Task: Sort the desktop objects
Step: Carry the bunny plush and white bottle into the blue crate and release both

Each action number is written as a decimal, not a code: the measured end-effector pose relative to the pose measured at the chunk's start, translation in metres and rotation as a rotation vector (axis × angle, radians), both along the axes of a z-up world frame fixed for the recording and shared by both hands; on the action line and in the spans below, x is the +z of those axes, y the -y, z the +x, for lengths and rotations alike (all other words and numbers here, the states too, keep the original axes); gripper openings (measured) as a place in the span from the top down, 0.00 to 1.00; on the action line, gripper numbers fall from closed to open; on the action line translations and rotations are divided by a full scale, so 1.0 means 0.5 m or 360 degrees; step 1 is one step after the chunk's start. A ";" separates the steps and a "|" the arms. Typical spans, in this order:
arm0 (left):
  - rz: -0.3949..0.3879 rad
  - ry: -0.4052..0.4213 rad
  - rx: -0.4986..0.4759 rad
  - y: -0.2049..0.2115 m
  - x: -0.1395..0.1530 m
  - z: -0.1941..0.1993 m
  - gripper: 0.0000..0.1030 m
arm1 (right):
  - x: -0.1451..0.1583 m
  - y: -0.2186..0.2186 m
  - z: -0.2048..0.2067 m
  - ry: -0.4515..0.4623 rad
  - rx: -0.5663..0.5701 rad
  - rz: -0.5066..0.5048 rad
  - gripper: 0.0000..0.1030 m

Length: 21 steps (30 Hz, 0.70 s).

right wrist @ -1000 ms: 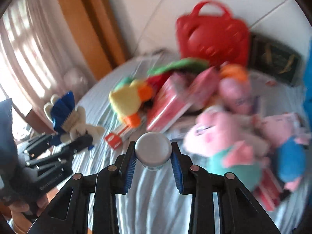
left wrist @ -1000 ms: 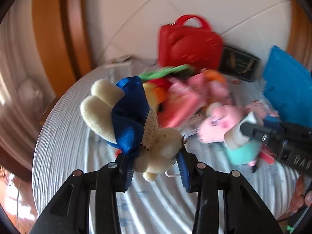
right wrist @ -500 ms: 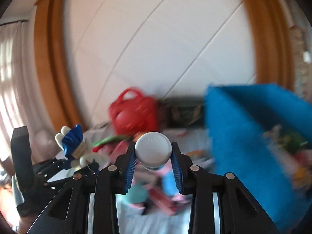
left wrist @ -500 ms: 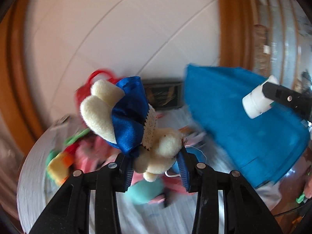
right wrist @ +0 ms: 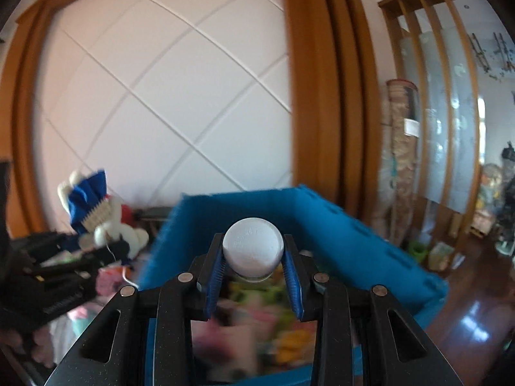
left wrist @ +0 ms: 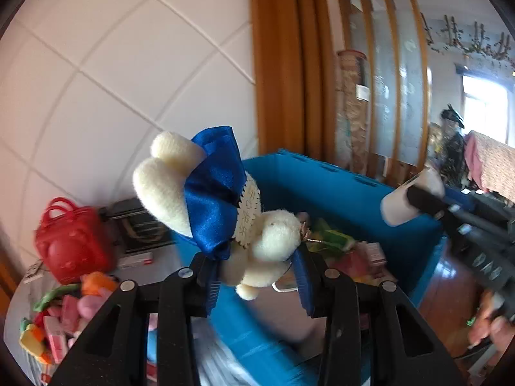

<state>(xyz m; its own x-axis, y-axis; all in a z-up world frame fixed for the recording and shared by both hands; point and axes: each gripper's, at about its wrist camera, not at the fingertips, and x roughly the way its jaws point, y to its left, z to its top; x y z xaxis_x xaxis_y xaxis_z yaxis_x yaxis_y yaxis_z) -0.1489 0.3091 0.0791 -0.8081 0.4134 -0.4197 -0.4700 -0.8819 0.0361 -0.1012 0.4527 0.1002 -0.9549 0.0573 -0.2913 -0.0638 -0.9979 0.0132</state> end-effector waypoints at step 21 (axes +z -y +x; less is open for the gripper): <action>-0.0188 0.0229 -0.0037 -0.199 -0.065 -0.048 0.63 | -0.136 -0.208 -0.088 0.0380 -0.0039 0.0049 0.67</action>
